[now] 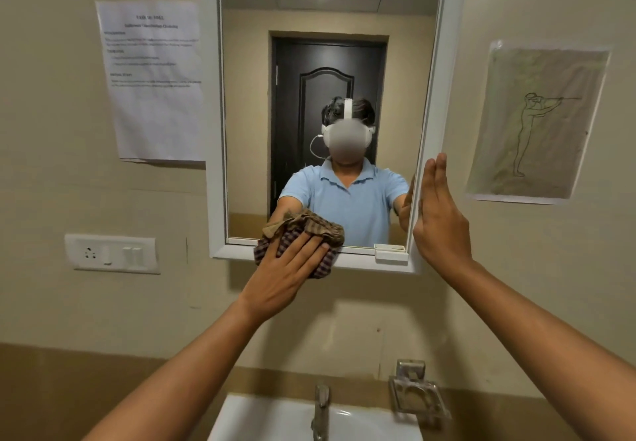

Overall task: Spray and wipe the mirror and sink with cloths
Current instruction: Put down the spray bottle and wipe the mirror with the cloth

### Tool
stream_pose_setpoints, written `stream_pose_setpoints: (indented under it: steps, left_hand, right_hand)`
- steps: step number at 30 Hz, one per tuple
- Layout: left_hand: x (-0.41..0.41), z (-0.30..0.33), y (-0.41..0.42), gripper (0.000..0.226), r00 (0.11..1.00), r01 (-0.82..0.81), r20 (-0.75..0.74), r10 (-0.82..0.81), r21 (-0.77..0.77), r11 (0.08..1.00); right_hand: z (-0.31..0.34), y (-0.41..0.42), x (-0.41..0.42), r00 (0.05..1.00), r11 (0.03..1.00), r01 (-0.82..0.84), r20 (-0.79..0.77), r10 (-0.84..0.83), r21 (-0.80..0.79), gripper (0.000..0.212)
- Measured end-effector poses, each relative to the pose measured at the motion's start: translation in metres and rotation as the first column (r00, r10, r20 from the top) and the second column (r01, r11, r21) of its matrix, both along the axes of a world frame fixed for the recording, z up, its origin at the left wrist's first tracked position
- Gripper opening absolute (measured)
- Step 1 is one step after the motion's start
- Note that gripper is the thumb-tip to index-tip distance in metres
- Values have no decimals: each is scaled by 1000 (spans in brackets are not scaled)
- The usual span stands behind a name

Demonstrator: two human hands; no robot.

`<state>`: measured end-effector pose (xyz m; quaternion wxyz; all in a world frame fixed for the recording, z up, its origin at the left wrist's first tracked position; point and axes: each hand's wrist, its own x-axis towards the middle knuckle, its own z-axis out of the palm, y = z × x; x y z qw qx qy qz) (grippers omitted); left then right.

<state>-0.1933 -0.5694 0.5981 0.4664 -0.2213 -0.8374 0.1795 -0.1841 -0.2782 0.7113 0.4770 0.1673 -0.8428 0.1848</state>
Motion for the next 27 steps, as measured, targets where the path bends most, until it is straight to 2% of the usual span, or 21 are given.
stream_pose_setpoints:
  steps: [4, 7, 9, 11, 13, 15, 19, 22, 25, 27]
  left_hand:
    - [9, -11, -33, 86, 995, -104, 2, 105, 95, 990]
    - [15, -24, -39, 100, 988, -151, 68, 135, 358, 921]
    - [19, -33, -25, 91, 992, -123, 100, 79, 578, 807]
    - [22, -38, 0, 82, 994, -78, 111, -15, 775, 627]
    - [24, -37, 29, 80, 986, -63, 124, -110, 892, 448]
    - [27, -36, 60, 78, 972, -34, 115, -204, 931, 364]
    - [35, -40, 119, 75, 914, 69, 95, -395, 922, 381]
    - [41, -48, 155, 73, 834, 87, 138, -535, 923, 375]
    - [48, -54, 182, 71, 779, 74, 182, -600, 924, 376]
    - [51, -58, 194, 71, 754, 64, 174, -634, 940, 335]
  right_hand:
    - [-2, -3, 1, 1000, 1000, -13, 12, 13, -22, 85]
    - [-3, -4, 4, 999, 1000, -8, 31, 9, -26, 83]
    - [-5, -4, 4, 1000, 1000, -1, 31, 2, -23, 81]
    - [-7, -4, 5, 1000, 1000, 5, 25, -5, -8, 79]
    - [-10, -3, 7, 999, 1000, 13, 30, -13, 10, 77]
    - [-12, -1, 9, 999, 999, 22, 42, -23, 25, 78]
    - [-20, 6, 9, 999, 998, 10, 44, -13, 60, 79]
    - [-30, 12, 11, 997, 997, 4, 79, -11, 81, 92]
    - [-42, 18, 15, 991, 995, -17, 132, 3, 101, 98]
    - [-51, 22, 16, 988, 993, -23, 157, 5, 117, 98]
